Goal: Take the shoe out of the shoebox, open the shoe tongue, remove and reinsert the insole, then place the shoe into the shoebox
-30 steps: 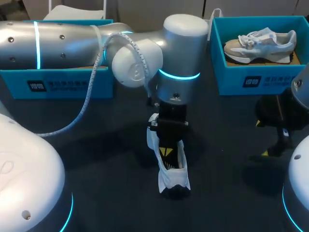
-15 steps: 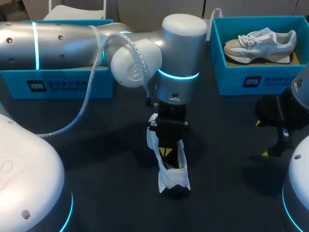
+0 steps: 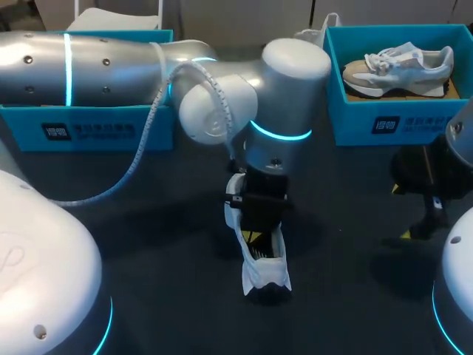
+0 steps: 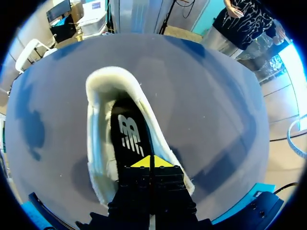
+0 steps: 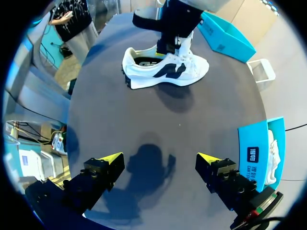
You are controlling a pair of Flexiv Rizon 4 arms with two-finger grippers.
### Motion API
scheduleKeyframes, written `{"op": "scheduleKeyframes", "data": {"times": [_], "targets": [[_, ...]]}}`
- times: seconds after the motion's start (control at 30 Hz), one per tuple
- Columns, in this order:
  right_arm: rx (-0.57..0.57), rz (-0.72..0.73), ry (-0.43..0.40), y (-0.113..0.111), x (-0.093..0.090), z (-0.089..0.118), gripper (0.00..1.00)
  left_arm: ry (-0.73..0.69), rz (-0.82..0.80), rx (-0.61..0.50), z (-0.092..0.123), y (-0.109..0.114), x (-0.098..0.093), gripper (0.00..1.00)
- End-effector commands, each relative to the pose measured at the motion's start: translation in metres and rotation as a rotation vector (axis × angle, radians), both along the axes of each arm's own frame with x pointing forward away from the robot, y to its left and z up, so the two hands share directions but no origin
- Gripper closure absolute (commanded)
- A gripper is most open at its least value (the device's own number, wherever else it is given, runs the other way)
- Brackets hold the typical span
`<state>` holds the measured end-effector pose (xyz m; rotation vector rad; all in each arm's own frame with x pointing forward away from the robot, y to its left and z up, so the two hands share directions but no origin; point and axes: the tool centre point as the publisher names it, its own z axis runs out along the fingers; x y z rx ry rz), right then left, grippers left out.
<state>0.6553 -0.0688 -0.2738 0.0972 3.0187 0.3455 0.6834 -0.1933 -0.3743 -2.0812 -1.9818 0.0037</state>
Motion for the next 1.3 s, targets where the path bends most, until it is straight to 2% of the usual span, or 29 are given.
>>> {"op": "scheduleKeyframes", "data": {"times": [0.03, 0.17, 0.5, 0.7, 0.8, 0.9, 1.07, 1.3], "targets": [[-0.001, 0.0, -0.003, 0.0, -0.002, 0.0, 0.0, -0.008, -0.002, 0.04, -0.009, -0.002, 0.003, 1.0], [-0.001, 0.0, -0.003, 0.0, -0.002, 0.0, 0.0, -0.018, 0.012, 0.056, -0.022, 0.004, 0.007, 1.0], [-0.001, 0.0, -0.003, 0.0, -0.002, 0.0, 0.0, 0.014, 0.057, -0.07, -0.036, 0.002, 0.003, 1.0], [-0.001, 0.0, -0.003, 0.0, -0.002, 0.0, 0.0, 0.01, 0.066, -0.128, -0.016, -0.002, 0.001, 1.0], [-0.001, 0.0, -0.003, 0.0, -0.002, 0.0, 0.0, 0.011, 0.041, -0.092, -0.004, -0.004, -0.001, 1.0], [-0.001, 0.0, -0.003, 0.0, -0.002, 0.0, 0.0, -0.007, 0.02, -0.046, -0.001, -0.005, -0.006, 1.0], [-0.001, 0.0, -0.003, 0.0, -0.002, 0.0, 0.0, -0.049, 0.014, 0.015, -0.017, -0.002, -0.011, 1.0], [-0.001, 0.0, -0.003, 0.0, -0.002, 0.0, 0.0, -0.058, 0.075, -0.003, -0.044, 0.005, -0.008, 1.0]]}}
